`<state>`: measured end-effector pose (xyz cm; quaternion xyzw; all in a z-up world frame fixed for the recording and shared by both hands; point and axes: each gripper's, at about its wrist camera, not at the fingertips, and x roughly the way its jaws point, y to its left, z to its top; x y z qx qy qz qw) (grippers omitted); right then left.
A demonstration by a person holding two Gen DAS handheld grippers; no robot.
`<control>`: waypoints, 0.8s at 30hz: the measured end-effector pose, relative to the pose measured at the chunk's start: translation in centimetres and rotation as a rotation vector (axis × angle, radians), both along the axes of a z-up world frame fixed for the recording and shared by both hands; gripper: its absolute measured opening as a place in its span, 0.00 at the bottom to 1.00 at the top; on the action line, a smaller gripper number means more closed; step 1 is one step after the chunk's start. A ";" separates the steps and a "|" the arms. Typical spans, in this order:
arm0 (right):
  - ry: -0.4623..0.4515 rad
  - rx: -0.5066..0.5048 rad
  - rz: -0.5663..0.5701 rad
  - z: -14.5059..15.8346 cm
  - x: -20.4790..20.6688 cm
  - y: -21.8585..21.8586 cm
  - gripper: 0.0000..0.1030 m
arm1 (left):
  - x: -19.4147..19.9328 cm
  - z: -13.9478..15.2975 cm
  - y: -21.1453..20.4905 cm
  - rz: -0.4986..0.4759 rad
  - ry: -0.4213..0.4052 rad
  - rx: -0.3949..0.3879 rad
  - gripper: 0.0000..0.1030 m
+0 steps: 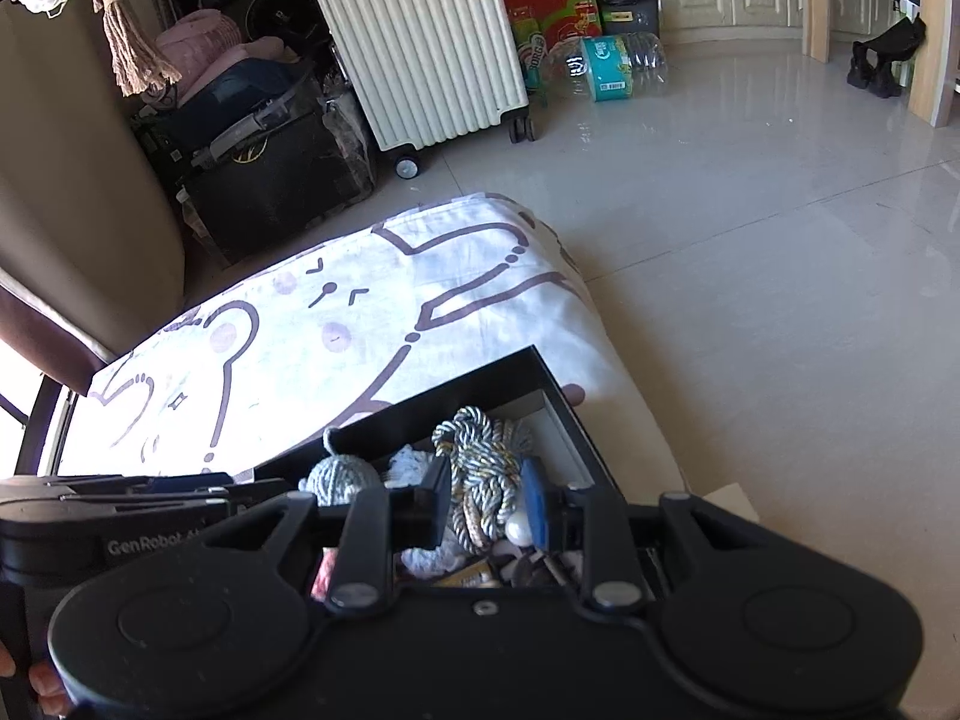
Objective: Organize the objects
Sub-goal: 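Open both grippers to release the mouse and rope toy in the box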
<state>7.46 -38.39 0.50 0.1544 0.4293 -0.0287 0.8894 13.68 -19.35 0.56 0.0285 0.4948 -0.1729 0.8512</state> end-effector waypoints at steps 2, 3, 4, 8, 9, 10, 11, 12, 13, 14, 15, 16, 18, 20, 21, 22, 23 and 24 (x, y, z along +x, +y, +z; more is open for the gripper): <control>0.013 -0.007 0.004 0.1 -0.3 0.2 0.27 | -0.5 0.1 0.3 0.003 -0.004 0.014 0.60; 0.014 -0.015 0.007 0.1 -0.4 0.3 0.27 | -0.8 0.1 0.5 0.005 -0.006 0.021 0.64; 0.016 -0.023 0.010 0.2 -0.6 0.4 0.27 | -1.0 0.1 0.6 0.004 -0.007 0.028 0.66; 0.020 -0.054 0.026 0.2 -1.5 0.8 0.29 | -2.1 0.0 1.5 0.024 -0.021 0.033 0.77; 0.022 -0.067 0.028 0.2 -1.8 0.9 0.29 | -2.3 0.0 1.7 0.031 -0.023 0.031 0.78; 0.023 -0.079 0.027 0.2 -2.1 1.0 0.30 | -2.7 0.1 1.9 0.040 -0.026 0.027 0.79; 0.024 -0.091 0.028 0.2 -2.4 1.1 0.32 | -3.0 0.2 2.1 0.049 -0.031 0.023 0.81; 0.024 -0.098 0.030 0.2 -2.8 1.1 0.33 | -3.4 0.4 2.3 0.057 -0.037 0.020 0.83; 0.024 -0.104 0.035 0.3 -3.2 1.2 0.35 | -3.9 0.7 2.4 0.064 -0.045 0.019 0.84; 0.021 -0.112 0.044 0.4 -3.6 1.3 0.38 | -4.5 1.0 2.5 0.070 -0.055 0.020 0.84; 0.014 -0.120 0.053 0.7 -4.1 1.4 0.41 | -5.1 1.5 2.6 0.077 -0.066 0.024 0.85; 0.003 -0.128 0.059 1.0 -4.6 1.4 0.47 | -5.8 2.0 2.6 0.083 -0.076 0.029 0.87; -0.026 -0.138 0.062 1.9 -5.7 1.4 0.56 | -7.1 3.1 2.7 0.097 -0.092 0.038 0.91; -0.045 -0.143 0.060 3.0 -6.7 1.4 0.62 | -8.4 4.5 2.9 0.108 -0.106 0.043 0.94; -0.049 -0.149 0.060 3.6 -7.2 1.4 0.63 | -9.0 5.1 3.0 0.110 -0.115 0.048 0.95; -0.057 -0.156 0.062 4.2 -7.7 1.4 0.66 | -9.7 5.7 3.0 0.112 -0.127 0.055 0.95; -0.064 -0.165 0.065 4.9 -8.1 1.3 0.68 | -10.3 6.3 3.1 0.112 -0.138 0.059 0.96; -0.070 -0.174 0.066 5.4 -8.6 1.3 0.69 | -10.8 6.9 3.2 0.115 -0.147 0.060 0.97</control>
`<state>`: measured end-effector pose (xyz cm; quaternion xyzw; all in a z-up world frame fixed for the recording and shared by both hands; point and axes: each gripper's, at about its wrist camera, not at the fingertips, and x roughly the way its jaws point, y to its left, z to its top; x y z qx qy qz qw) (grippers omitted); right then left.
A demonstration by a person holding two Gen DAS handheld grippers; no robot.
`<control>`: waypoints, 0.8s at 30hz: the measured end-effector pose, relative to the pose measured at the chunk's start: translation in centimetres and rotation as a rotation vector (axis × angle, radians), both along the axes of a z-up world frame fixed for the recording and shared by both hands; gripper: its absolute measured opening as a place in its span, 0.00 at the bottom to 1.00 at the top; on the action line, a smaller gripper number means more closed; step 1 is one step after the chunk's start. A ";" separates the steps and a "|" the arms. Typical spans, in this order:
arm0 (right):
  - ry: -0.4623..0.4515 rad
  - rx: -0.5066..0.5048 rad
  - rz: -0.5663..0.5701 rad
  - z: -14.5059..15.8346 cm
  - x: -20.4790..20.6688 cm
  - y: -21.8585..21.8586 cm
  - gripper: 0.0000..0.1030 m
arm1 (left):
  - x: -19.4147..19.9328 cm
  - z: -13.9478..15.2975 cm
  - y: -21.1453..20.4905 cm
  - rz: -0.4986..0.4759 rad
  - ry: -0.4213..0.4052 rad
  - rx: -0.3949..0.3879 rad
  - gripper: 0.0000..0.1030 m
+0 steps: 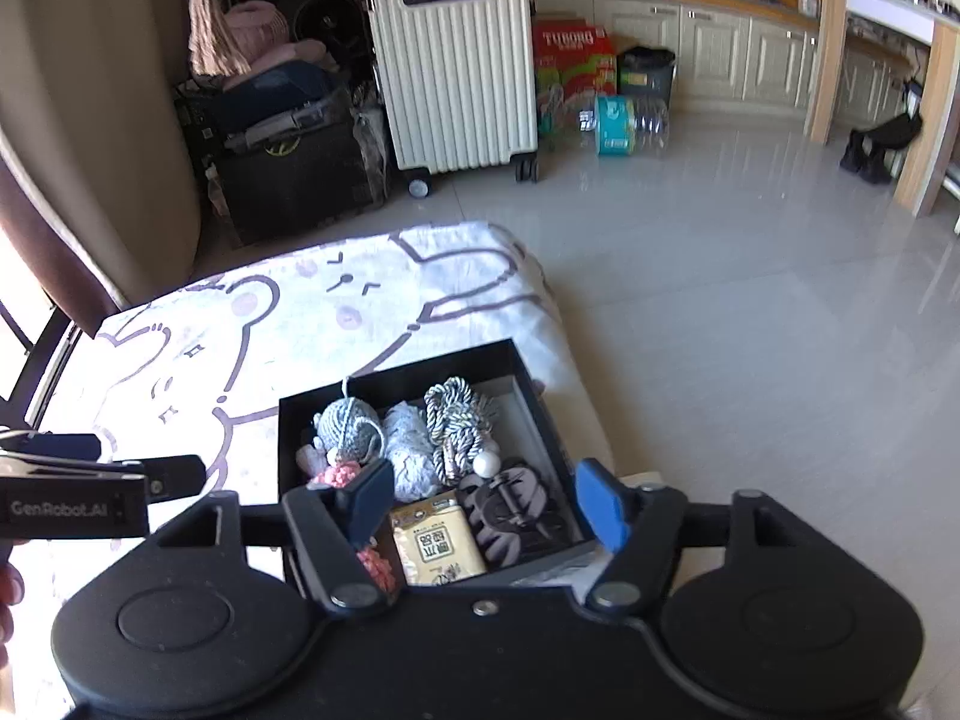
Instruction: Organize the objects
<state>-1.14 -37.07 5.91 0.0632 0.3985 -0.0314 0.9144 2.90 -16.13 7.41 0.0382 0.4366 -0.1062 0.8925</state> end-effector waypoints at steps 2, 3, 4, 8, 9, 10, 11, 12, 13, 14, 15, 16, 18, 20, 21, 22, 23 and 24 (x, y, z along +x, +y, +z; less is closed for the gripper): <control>-0.009 -0.010 -0.004 0.9 -0.9 0.0 0.72 | -1.1 1.1 0.4 0.012 -0.015 0.001 0.98; -0.008 -0.011 -0.005 1.2 -1.3 0.0 0.73 | -1.6 1.4 0.6 0.017 -0.018 0.003 0.99; -0.004 -0.015 -0.005 1.5 -1.8 0.1 0.75 | -2.0 1.8 0.8 0.019 -0.020 0.005 0.99; -0.002 -0.048 -0.010 2.3 -3.4 0.6 0.82 | -3.8 2.9 1.7 0.034 -0.031 0.030 1.00; -0.003 -0.051 -0.015 2.5 -3.8 0.7 0.84 | -4.1 3.0 1.8 0.035 -0.030 0.033 1.00; -0.005 -0.053 -0.020 2.7 -4.2 0.7 0.88 | -4.5 3.1 2.0 0.033 -0.029 0.035 1.00; -0.010 -0.054 -0.026 2.8 -4.5 0.7 0.95 | -4.8 3.1 2.1 0.035 -0.030 0.041 1.00; -0.019 -0.057 -0.037 3.0 -4.9 0.8 0.97 | -5.1 3.1 2.1 0.035 -0.030 0.050 1.00; -0.024 -0.061 -0.047 3.1 -5.2 0.8 0.97 | -5.4 3.0 2.2 0.036 -0.032 0.059 1.00; -0.022 -0.065 -0.055 3.1 -5.4 0.8 0.98 | -5.6 3.0 2.2 0.040 -0.033 0.061 1.00; -0.020 -0.066 -0.062 3.1 -5.7 0.8 0.98 | -5.8 2.9 2.3 0.042 -0.033 0.059 1.00; -0.018 -0.066 -0.070 3.1 -6.0 0.9 0.98 | -6.1 2.9 2.4 0.041 -0.033 0.053 1.00; -0.018 -0.065 -0.081 2.8 -6.4 0.9 0.99 | -6.5 2.8 2.5 0.035 -0.038 0.052 1.00; -0.016 -0.070 -0.088 2.6 -6.8 1.0 1.00 | -6.9 2.5 2.6 0.038 -0.043 0.057 1.00; -0.015 -0.076 -0.085 2.4 -7.0 1.1 1.00 | -7.0 2.4 2.6 0.035 -0.043 0.060 1.00; -0.013 -0.084 -0.083 2.3 -7.1 1.1 1.00 | -7.2 2.3 2.6 0.032 -0.045 0.065 1.00; -0.012 -0.092 -0.083 2.1 -7.2 1.1 1.00 | -7.3 2.2 2.5 0.029 -0.048 0.070 1.00; -0.012 -0.096 -0.085 2.0 -7.3 1.1 1.00 | -7.3 2.2 2.5 0.026 -0.051 0.073 1.00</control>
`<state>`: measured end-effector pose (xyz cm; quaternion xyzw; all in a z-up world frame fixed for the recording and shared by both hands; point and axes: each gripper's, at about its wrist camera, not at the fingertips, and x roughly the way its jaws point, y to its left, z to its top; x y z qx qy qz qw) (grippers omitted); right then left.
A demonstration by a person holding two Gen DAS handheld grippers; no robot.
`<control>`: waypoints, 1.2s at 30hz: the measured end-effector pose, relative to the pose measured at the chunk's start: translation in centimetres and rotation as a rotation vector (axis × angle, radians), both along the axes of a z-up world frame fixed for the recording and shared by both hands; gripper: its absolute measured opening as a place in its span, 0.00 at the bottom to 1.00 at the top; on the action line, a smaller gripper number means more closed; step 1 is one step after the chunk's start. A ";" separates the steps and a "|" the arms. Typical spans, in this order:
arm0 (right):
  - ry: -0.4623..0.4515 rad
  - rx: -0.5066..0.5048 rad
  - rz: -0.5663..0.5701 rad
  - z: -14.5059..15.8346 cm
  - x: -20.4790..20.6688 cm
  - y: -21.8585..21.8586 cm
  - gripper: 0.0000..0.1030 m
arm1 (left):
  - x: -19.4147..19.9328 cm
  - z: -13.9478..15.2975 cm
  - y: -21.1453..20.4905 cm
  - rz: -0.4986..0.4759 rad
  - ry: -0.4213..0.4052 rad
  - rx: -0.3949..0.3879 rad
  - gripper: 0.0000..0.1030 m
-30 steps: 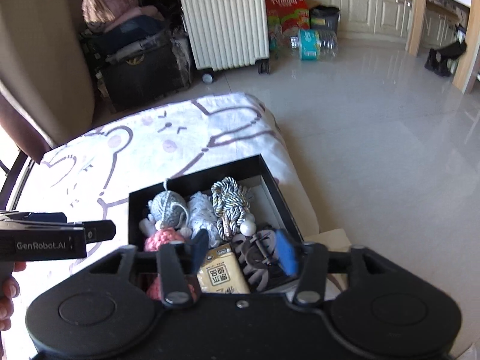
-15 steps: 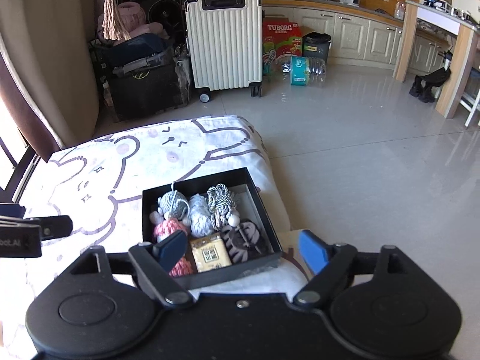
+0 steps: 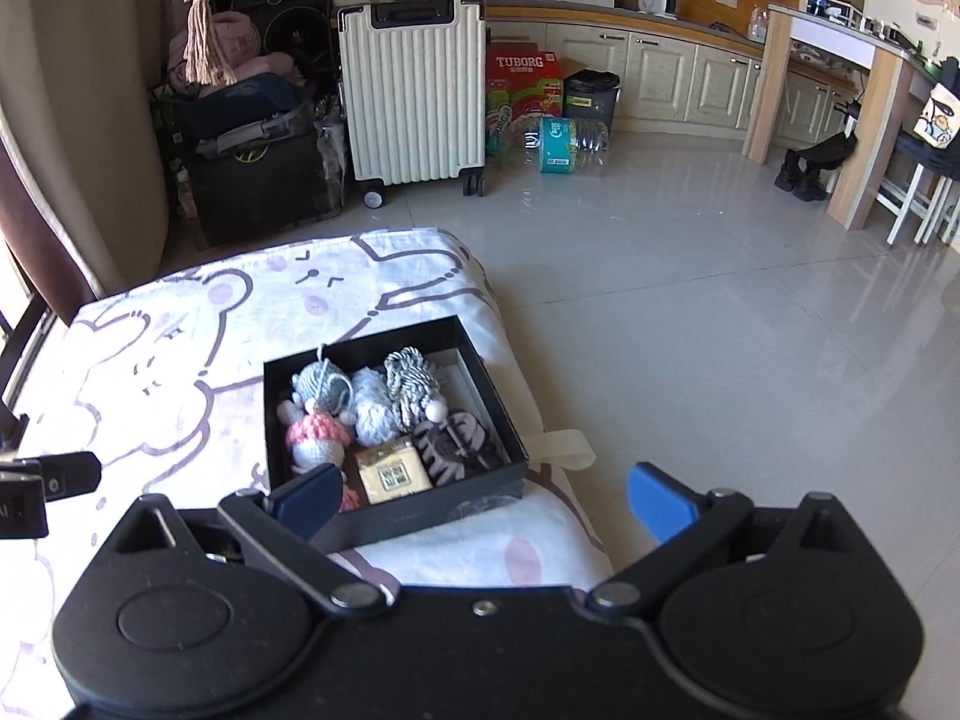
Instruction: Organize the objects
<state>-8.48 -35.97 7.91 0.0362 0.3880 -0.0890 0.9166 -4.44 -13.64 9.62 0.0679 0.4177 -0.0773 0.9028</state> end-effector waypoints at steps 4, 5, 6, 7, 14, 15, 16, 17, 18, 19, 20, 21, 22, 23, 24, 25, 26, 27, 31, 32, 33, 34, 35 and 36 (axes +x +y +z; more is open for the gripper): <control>0.004 0.000 -0.005 -0.4 -0.4 -0.1 1.00 | -0.1 -0.2 -0.2 -0.006 -0.005 0.011 1.00; 0.004 -0.003 -0.004 -0.5 -0.4 -0.1 1.00 | -0.1 -0.3 -0.2 -0.007 -0.004 0.014 1.00; 0.003 -0.005 -0.003 -0.5 -0.4 0.0 1.00 | 0.0 -0.5 -0.2 -0.010 -0.002 0.017 1.00; 0.003 -0.005 0.001 -0.6 -0.4 0.1 1.00 | 0.1 -0.6 -0.1 -0.011 0.000 0.021 1.00; 0.008 -0.004 0.015 -1.0 -0.1 0.7 1.00 | 0.8 -1.4 0.9 0.018 0.023 -0.008 1.00; 0.009 -0.007 0.017 -1.0 0.0 0.7 1.00 | 0.9 -1.5 1.0 0.019 0.023 -0.010 1.00; 0.011 -0.009 0.017 -1.0 0.0 0.8 1.00 | 1.0 -1.6 1.0 0.018 0.024 -0.011 1.00; 0.012 -0.011 0.017 -1.0 0.1 0.8 1.00 | 1.0 -1.6 1.1 0.017 0.025 -0.011 1.00; 0.013 -0.014 0.015 -1.0 0.1 0.8 1.00 | 1.1 -1.7 1.2 0.017 0.025 -0.010 1.00; 0.014 -0.016 0.013 -1.1 0.1 0.8 1.00 | 1.1 -1.8 1.2 0.018 0.027 -0.009 1.00; 0.015 -0.017 0.011 -1.1 0.2 0.7 1.00 | 1.2 -1.9 1.2 0.019 0.029 -0.010 1.00; 0.016 -0.016 0.009 -1.2 0.2 0.7 1.00 | 1.3 -1.9 1.3 0.019 0.032 -0.012 1.00; 0.017 -0.015 0.007 -1.2 0.2 0.6 1.00 | 1.4 -2.0 1.3 0.019 0.035 -0.014 1.00; 0.018 -0.015 0.006 -1.3 0.2 0.6 1.00 | 1.4 -2.0 1.3 0.018 0.036 -0.015 1.00; 0.020 -0.015 0.003 -1.3 0.2 0.6 1.00 | 1.5 -2.1 1.3 0.017 0.036 -0.014 1.00; 0.021 -0.015 0.001 -1.4 0.3 0.5 1.00 | 1.5 -2.1 1.3 0.016 0.037 -0.015 1.00; 0.023 -0.013 0.000 -1.4 0.3 0.5 1.00 | 1.5 -2.1 1.3 0.015 0.038 -0.016 1.00; 0.025 -0.013 0.000 -1.5 0.3 0.5 1.00 | 1.5 -2.2 1.3 0.013 0.040 -0.018 1.00; 0.028 -0.014 0.000 -1.6 0.3 0.5 1.00 | 1.6 -2.3 1.2 0.013 0.043 -0.020 1.00; 0.027 -0.013 0.002 -1.5 0.3 0.5 1.00 | 1.6 -2.3 1.3 0.014 0.044 -0.020 1.00; 0.028 -0.012 0.004 -1.5 0.3 0.5 1.00 | 1.6 -2.3 1.3 0.014 0.044 -0.021 1.00; 0.028 -0.011 0.005 -1.5 0.4 0.5 1.00 | 1.6 -2.3 1.3 0.014 0.045 -0.021 1.00; 0.028 -0.008 0.006 -1.5 0.4 0.6 1.00 | 1.6 -2.4 1.3 0.014 0.045 -0.020 1.00; 0.029 -0.004 0.007 -1.5 0.4 0.6 1.00 | 1.6 -2.4 1.3 0.013 0.045 -0.019 1.00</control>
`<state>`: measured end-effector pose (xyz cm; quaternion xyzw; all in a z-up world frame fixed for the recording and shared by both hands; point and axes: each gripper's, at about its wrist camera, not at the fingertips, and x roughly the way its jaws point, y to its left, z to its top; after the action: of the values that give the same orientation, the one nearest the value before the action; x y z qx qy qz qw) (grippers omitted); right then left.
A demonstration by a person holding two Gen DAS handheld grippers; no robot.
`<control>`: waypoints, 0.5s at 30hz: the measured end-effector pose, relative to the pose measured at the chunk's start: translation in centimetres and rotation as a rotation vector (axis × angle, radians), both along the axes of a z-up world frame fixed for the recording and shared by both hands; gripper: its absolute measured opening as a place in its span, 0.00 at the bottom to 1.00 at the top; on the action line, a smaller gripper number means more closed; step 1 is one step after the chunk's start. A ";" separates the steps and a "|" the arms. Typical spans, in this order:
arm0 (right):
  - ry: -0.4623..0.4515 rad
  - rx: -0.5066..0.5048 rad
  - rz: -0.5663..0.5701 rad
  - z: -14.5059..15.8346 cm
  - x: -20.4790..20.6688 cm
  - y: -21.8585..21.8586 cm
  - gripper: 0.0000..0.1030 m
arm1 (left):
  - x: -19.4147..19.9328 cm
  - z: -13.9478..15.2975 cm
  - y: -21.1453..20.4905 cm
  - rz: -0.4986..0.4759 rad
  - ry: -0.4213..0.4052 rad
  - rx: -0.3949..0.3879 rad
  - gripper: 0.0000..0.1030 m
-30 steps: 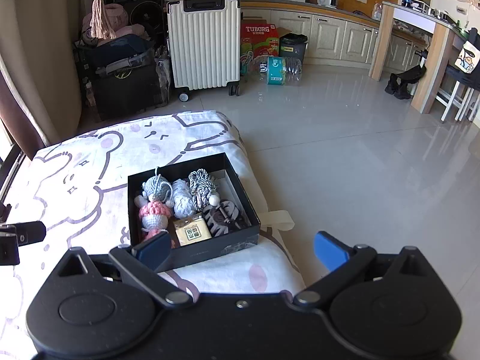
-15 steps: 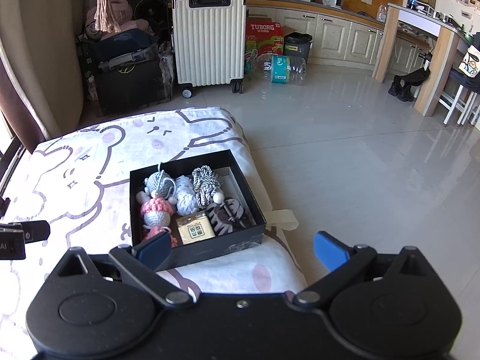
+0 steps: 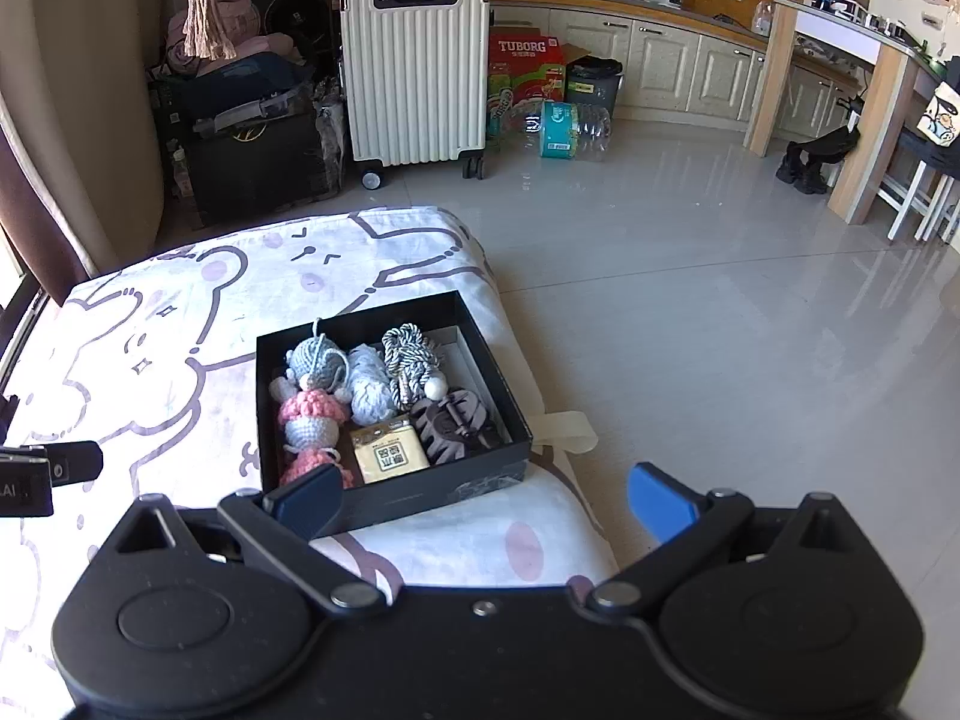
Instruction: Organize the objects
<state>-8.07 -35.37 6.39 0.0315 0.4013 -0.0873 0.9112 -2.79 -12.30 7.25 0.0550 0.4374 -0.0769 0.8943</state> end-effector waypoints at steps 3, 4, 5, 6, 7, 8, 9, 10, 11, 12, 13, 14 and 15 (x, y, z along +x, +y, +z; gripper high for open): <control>0.002 0.002 0.001 -0.1 0.0 0.0 1.00 | 0.1 0.0 0.1 0.001 -0.001 0.003 1.00; 0.002 0.002 0.001 -0.1 0.0 0.0 1.00 | 0.0 0.0 0.1 0.002 -0.001 0.005 1.00; 0.001 0.002 0.001 -0.1 0.0 0.0 1.00 | 0.1 0.0 0.1 0.005 -0.001 0.008 1.00; 0.001 0.002 0.001 -0.1 0.0 0.0 1.00 | 0.1 -0.1 0.1 0.005 -0.001 0.011 1.00; 0.001 0.003 0.001 -0.1 0.0 0.1 1.00 | 0.0 -0.1 0.1 0.005 -0.001 0.014 1.00; 0.001 0.002 0.001 -0.1 0.0 0.1 1.00 | 0.0 -0.1 0.1 0.004 -0.001 0.016 1.00; 0.001 0.001 0.000 -0.1 0.0 0.1 1.00 | 0.0 -0.1 0.1 0.003 0.000 0.016 1.00; 0.001 0.001 0.001 -0.1 0.0 0.1 1.00 | 0.0 -0.1 0.1 0.001 0.000 0.015 1.00; 0.001 0.001 0.001 -0.1 0.0 0.1 1.00 | 0.0 -0.1 0.1 0.000 0.000 0.013 1.00; 0.001 0.001 0.001 -0.1 0.0 0.1 1.00 | 0.0 -0.1 0.1 -0.002 0.000 0.011 1.00; 0.001 0.001 0.000 -0.1 0.0 0.1 1.00 | 0.0 -0.1 0.1 -0.003 0.000 0.009 1.00; 0.001 -0.001 -0.001 -0.1 0.0 0.2 1.00 | 0.0 -0.1 0.1 -0.003 0.001 0.007 1.00; 0.001 -0.001 -0.001 -0.1 0.0 0.2 1.00 | 0.0 -0.1 0.1 -0.004 0.002 0.006 1.00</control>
<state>-8.03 -35.16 6.34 0.0309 0.4017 -0.0878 0.9110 -2.77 -12.18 7.20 0.0584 0.4383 -0.0772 0.8936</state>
